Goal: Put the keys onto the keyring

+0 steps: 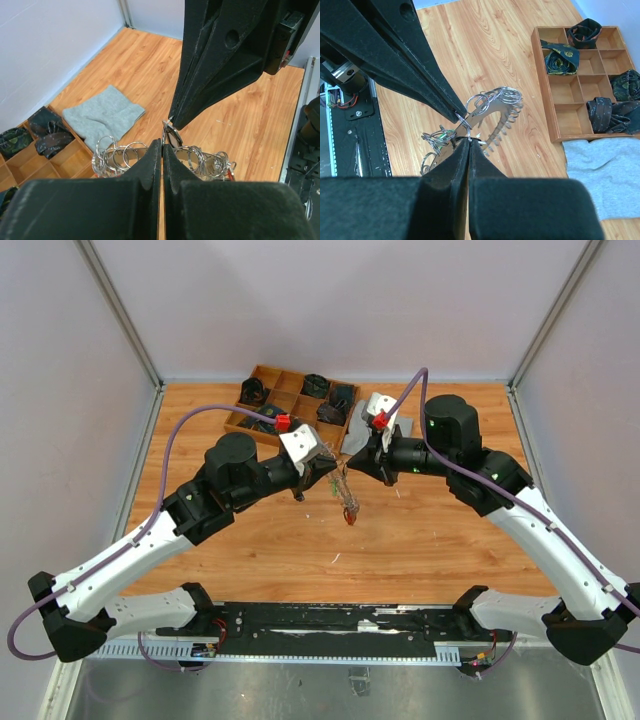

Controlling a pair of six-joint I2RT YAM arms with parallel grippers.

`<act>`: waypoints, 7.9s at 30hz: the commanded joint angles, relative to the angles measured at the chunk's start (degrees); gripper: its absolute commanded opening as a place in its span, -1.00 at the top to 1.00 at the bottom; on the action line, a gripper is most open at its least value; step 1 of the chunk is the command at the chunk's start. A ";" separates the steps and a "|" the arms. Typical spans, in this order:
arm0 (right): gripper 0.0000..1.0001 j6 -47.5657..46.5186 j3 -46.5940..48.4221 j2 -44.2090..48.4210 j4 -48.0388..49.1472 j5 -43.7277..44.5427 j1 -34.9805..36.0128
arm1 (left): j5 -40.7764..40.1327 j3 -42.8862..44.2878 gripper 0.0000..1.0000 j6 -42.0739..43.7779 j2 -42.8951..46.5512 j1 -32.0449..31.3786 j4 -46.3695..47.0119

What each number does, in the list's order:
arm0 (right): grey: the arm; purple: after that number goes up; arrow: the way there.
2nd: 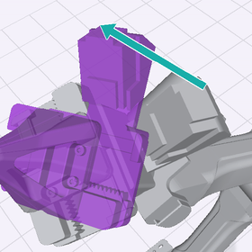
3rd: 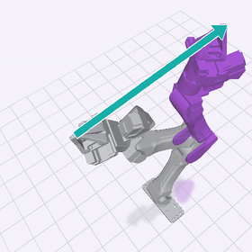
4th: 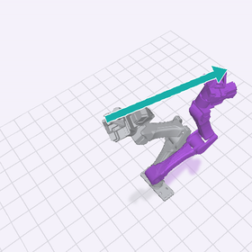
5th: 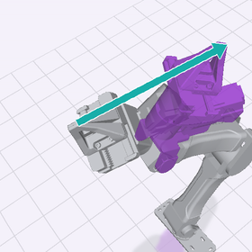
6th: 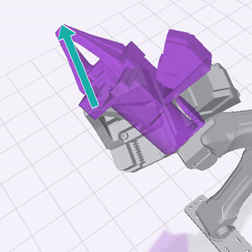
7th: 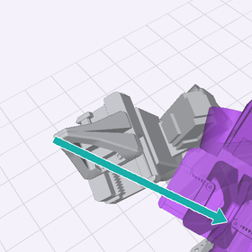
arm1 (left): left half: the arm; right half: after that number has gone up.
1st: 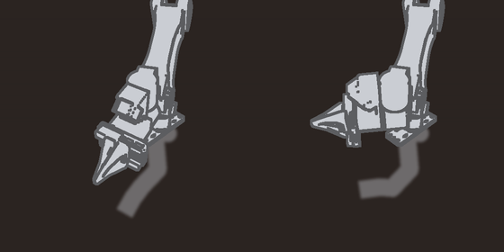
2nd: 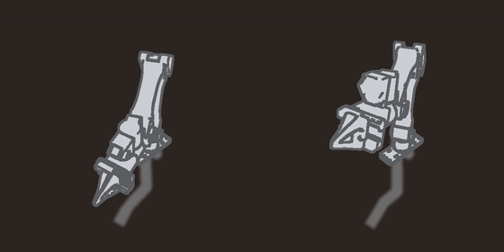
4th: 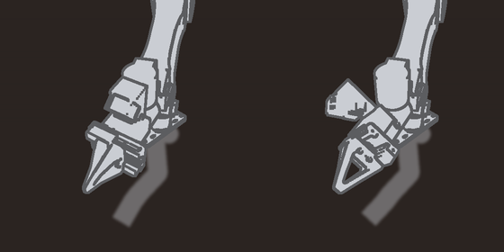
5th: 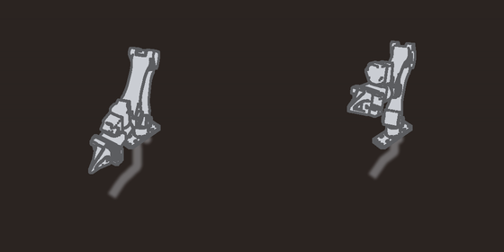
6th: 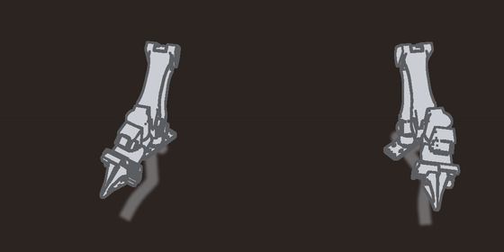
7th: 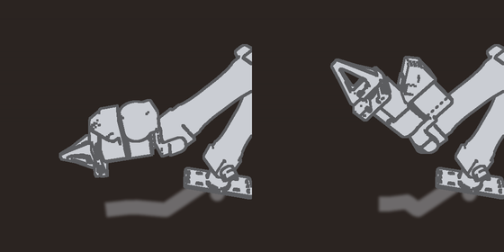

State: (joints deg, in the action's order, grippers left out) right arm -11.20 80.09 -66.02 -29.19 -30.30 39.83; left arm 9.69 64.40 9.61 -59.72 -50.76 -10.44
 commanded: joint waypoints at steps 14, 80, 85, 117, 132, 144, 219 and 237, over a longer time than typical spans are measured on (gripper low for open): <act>0.97 2.93 0.12 -1.64 0.36 2.42 0.50 | 1.12 0.74 0.99 -0.61 3.54 -0.57 4.86; 0.24 14.68 -7.84 11.75 26.75 -23.85 0.44 | 20.63 -1.35 0.99 -19.90 9.53 -0.55 21.80; 0.28 14.04 -7.83 11.46 25.14 -24.58 0.43 | 20.89 -0.95 0.99 -19.71 9.43 -0.57 21.66; 0.52 15.32 -8.01 10.34 26.33 -26.43 0.43 | 22.21 -1.10 0.99 -20.72 8.13 -0.57 23.01; 0.81 17.03 -8.19 9.10 26.70 -26.79 0.50 | 22.56 -1.15 0.99 -20.94 7.96 -0.57 23.36; 0.99 8.91 -3.41 9.63 14.83 -22.52 0.44 | 21.29 -0.52 0.52 -19.14 7.78 -0.57 20.47; 0.30 1.42 14.08 5.22 -17.38 13.89 13.87 | 7.36 5.44 0.99 -5.75 0.05 -7.77 -0.87; 0.26 41.96 -31.00 29.57 38.48 22.40 13.87 | 4.79 -1.59 0.99 -11.88 6.35 -7.72 8.94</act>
State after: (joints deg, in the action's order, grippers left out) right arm 21.56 50.72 -38.11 -3.99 -8.75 52.12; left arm 15.51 62.94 -0.73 -55.24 -58.00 -7.49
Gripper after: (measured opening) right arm 0.371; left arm 0.014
